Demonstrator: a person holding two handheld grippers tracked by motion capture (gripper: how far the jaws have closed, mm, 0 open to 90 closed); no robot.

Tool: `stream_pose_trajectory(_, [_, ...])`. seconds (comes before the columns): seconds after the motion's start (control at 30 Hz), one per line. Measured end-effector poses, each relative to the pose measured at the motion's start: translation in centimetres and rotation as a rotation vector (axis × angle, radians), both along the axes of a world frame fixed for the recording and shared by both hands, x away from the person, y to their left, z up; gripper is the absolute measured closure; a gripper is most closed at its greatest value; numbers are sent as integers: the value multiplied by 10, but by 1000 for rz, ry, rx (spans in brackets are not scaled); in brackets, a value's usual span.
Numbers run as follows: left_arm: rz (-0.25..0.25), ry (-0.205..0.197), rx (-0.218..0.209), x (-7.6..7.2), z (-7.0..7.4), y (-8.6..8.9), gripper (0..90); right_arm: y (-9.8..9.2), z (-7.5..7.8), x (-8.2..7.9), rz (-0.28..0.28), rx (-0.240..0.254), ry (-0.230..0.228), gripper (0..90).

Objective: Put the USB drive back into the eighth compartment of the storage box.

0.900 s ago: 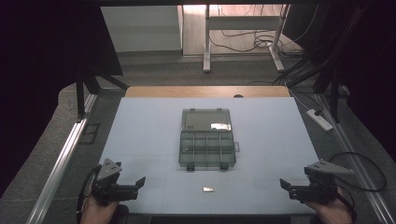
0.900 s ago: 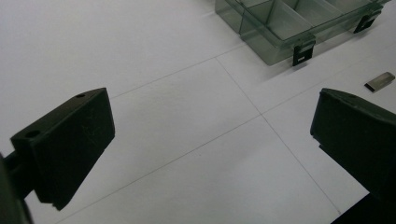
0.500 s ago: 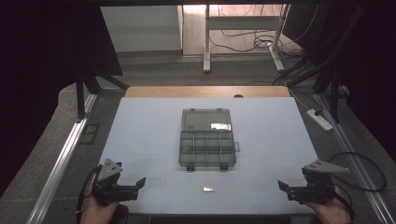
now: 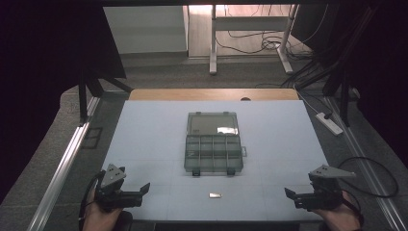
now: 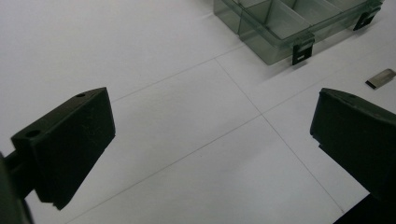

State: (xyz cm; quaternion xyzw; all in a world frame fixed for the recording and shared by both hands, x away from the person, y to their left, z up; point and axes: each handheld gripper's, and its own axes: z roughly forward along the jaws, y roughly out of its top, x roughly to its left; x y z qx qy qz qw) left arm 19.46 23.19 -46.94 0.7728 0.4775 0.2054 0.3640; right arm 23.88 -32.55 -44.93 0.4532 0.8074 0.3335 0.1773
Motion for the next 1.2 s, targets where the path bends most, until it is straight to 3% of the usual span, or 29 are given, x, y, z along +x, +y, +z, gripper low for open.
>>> stream_pose_trajectory(0.23, [-26,6,0,1,0,-1,2,1,2,1,34,36,7,0])
stream_pose_trajectory(0.43, [-23,13,-30,2,-1,2,2,3,6,3,55,59,0,0])
stream_pose_trajectory(0.9, [-22,20,-31,2,-1,2,4,17,5,9,113,32,13,0])
stream_pose_trajectory(1.2, [-24,23,-27,3,-1,2,6,32,6,16,187,59,28,0])
